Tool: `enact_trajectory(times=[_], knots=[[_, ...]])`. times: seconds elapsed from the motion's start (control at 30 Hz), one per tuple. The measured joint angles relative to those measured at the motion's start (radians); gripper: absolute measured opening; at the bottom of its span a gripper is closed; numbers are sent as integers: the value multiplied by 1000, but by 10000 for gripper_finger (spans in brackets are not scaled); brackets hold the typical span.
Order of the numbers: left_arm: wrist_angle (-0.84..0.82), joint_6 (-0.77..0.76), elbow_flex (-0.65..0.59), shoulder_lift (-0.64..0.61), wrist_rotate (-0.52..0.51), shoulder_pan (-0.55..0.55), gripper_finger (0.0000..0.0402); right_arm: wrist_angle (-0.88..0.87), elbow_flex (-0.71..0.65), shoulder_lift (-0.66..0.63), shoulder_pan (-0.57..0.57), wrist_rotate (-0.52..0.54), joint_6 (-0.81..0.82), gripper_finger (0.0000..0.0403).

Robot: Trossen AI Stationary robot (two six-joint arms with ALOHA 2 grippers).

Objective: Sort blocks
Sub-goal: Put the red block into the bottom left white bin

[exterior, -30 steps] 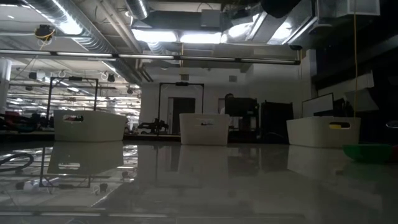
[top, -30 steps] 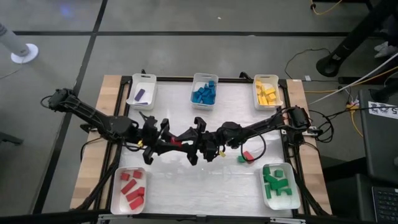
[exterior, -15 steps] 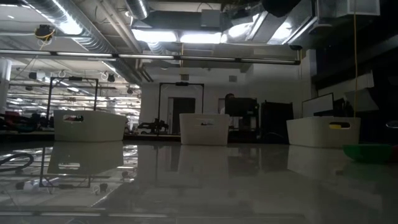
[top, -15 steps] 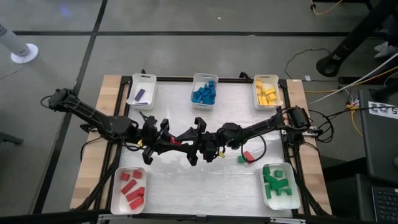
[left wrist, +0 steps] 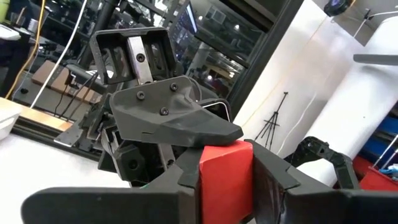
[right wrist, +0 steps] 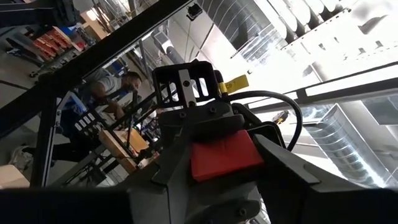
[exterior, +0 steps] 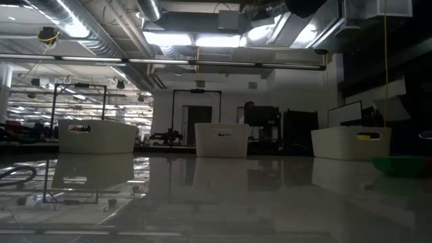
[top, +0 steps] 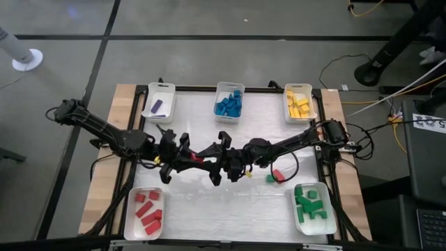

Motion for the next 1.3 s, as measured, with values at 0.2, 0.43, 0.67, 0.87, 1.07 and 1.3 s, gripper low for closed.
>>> enact_trajectory(times=[0.2, 0.43, 0.67, 0.87, 1.07, 1.3], knots=[[0, 13, 0, 0, -3, 1, 74, -8, -1, 0, -1, 32, 7, 200], [-3, 17, 1, -14, -3, 1, 71, -2, -1, 0, 0, 143, 5, 258], [-13, 55, 1, -76, 1, -1, 71, 5, -1, 0, 0, 294, 3, 270], [-155, 95, 1, -172, 1, -20, 75, -10, -1, -8, 42, 498, -17, 271], [-472, 52, 1, -291, 4, -71, 72, -90, -1, -37, 115, 865, -237, 271], [-858, -208, 1, -348, 110, -172, 77, -298, -1, -71, 151, 1345, -319, 271]])
